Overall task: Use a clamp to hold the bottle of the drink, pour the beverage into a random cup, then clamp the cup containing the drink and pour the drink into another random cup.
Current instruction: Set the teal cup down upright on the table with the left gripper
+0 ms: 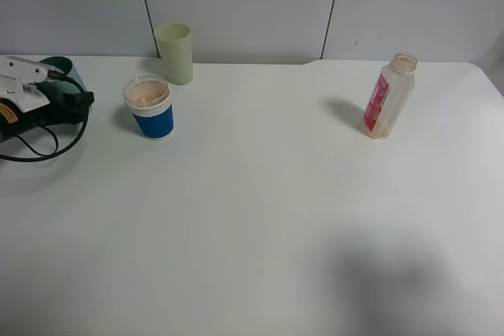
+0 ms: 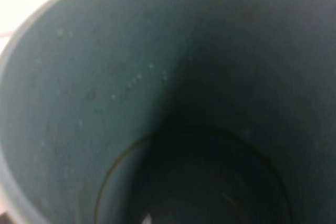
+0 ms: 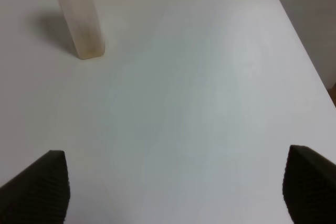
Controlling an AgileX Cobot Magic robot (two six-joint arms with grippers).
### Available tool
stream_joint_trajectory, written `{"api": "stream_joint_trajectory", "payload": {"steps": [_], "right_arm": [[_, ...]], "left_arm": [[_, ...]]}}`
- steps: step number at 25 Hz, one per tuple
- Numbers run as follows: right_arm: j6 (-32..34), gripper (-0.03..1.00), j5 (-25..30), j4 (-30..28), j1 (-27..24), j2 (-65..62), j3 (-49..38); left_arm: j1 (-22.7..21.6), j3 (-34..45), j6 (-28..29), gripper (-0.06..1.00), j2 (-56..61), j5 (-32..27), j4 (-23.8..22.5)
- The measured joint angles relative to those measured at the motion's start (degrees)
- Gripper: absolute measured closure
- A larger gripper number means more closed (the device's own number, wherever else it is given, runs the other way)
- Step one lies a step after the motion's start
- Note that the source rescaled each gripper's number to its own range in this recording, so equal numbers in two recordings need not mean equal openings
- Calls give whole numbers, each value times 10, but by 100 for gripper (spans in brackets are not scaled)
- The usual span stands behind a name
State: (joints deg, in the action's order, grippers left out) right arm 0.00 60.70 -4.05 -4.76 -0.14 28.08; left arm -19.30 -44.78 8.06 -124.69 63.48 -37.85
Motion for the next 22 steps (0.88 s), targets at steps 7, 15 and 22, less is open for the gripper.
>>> {"api": "stream_joint_trajectory", "payload": {"steps": [7, 15, 22], "right_arm": [[0, 30, 0, 0, 0, 0, 0], [0, 30, 0, 0, 0, 0, 0], [0, 30, 0, 0, 0, 0, 0]], "left_arm": [[0, 0, 7, 94, -17, -1, -11], [0, 0, 9, 94, -17, 0, -13], [0, 0, 9, 94, -17, 1, -15]]}}
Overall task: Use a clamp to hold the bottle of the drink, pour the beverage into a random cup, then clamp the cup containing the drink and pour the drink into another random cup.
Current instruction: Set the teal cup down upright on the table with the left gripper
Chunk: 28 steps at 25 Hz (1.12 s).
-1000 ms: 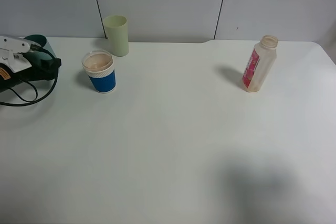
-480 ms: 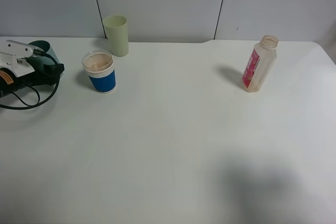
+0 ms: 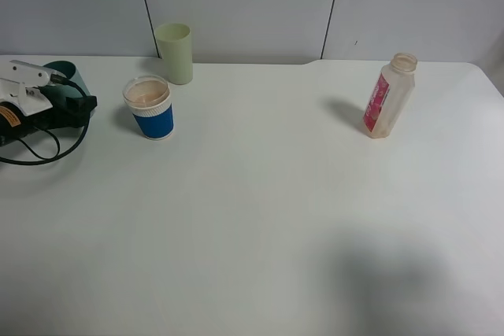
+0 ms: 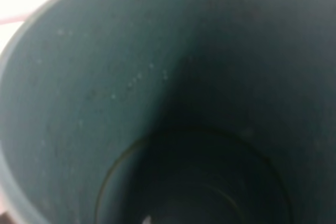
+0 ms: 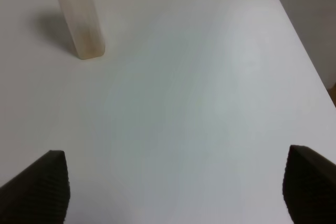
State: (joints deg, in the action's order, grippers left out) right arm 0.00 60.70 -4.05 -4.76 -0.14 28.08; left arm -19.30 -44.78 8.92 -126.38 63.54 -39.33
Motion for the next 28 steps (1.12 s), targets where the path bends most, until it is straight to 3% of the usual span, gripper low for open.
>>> {"api": "stream_joint_trajectory", "payload": {"steps": [8, 11, 12, 19, 22, 25, 28], "right_arm": [[0, 30, 0, 0, 0, 0, 0], [0, 30, 0, 0, 0, 0, 0], [0, 30, 0, 0, 0, 0, 0], [0, 30, 0, 0, 0, 0, 0], [0, 30, 0, 0, 0, 0, 0], [0, 30, 0, 0, 0, 0, 0], [0, 30, 0, 0, 0, 0, 0]], "left_arm": [[0, 0, 19, 93, 0, 0, -1], [0, 0, 50, 75, -1, 10, -1], [0, 0, 50, 75, -1, 10, -1], [0, 0, 69, 41, -1, 23, -1], [0, 0, 80, 17, -1, 28, -1], [0, 0, 81, 8, -1, 32, 5], [0, 0, 81, 6, -1, 35, 6]]}}
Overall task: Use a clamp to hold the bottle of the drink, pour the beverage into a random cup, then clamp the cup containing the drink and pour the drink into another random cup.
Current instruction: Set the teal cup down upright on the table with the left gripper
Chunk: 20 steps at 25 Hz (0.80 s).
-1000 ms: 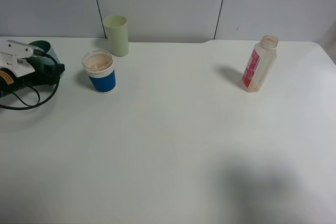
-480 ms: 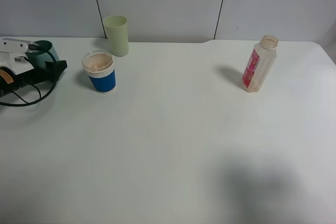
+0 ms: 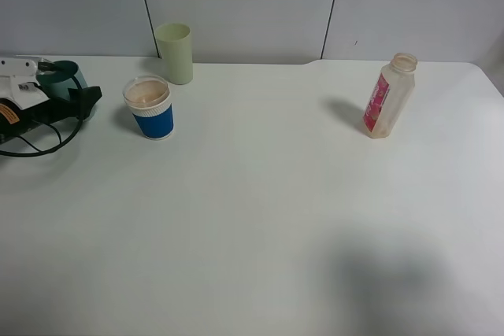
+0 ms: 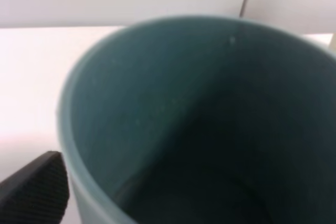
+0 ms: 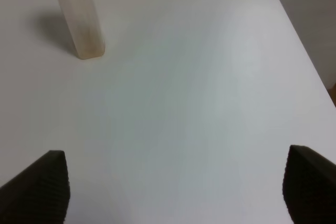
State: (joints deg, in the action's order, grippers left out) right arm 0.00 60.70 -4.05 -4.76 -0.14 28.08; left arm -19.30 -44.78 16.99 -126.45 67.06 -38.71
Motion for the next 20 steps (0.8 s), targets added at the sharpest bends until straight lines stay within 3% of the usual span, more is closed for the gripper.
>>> {"api": "stream_joint_trajectory", "payload": {"steps": [20], "right_arm": [[0, 30, 0, 0, 0, 0, 0]], "left_arm": [[0, 10, 1, 6, 134, 12, 7]]}}
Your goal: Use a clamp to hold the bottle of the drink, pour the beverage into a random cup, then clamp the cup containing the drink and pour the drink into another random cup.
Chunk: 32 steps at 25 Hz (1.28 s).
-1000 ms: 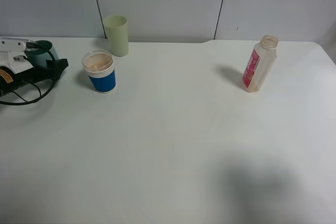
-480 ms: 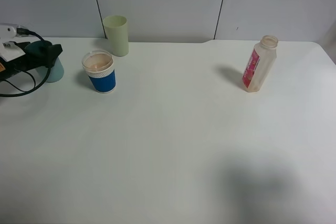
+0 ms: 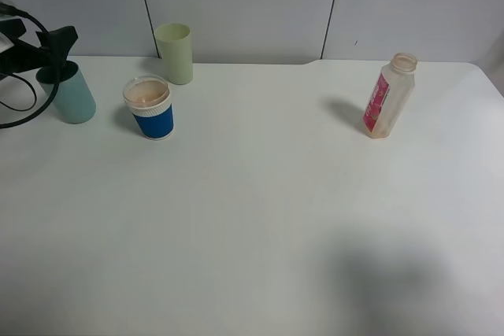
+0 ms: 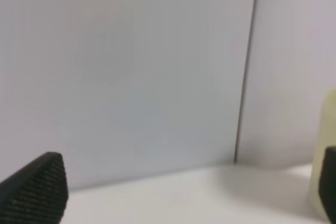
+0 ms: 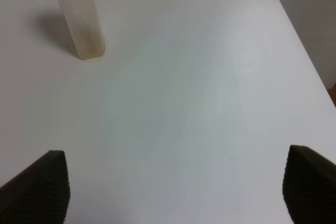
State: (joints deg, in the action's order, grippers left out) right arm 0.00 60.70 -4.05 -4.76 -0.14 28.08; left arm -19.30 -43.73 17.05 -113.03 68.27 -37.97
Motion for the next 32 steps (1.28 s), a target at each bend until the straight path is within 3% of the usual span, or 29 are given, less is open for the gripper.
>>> {"api": "stream_joint_trajectory", "payload": {"steps": [4, 8, 11, 17, 21, 26, 32], "right_arm": [[0, 30, 0, 0, 0, 0, 0], [0, 30, 0, 0, 0, 0, 0], [0, 30, 0, 0, 0, 0, 0], [0, 30, 0, 0, 0, 0, 0], [0, 30, 0, 0, 0, 0, 0], [0, 30, 0, 0, 0, 0, 0], [0, 30, 0, 0, 0, 0, 0]], "left_arm": [[0, 8, 15, 6, 36, 7, 7], [0, 21, 89, 6, 74, -4, 23], [0, 34, 127, 6, 113, -44, 28], [7, 72, 135, 7, 203, -158, 84], [23, 92, 121, 7, 266, -238, 125], [100, 107, 39, 7, 400, -365, 233], [165, 107, -29, 7, 473, -466, 306]]}}
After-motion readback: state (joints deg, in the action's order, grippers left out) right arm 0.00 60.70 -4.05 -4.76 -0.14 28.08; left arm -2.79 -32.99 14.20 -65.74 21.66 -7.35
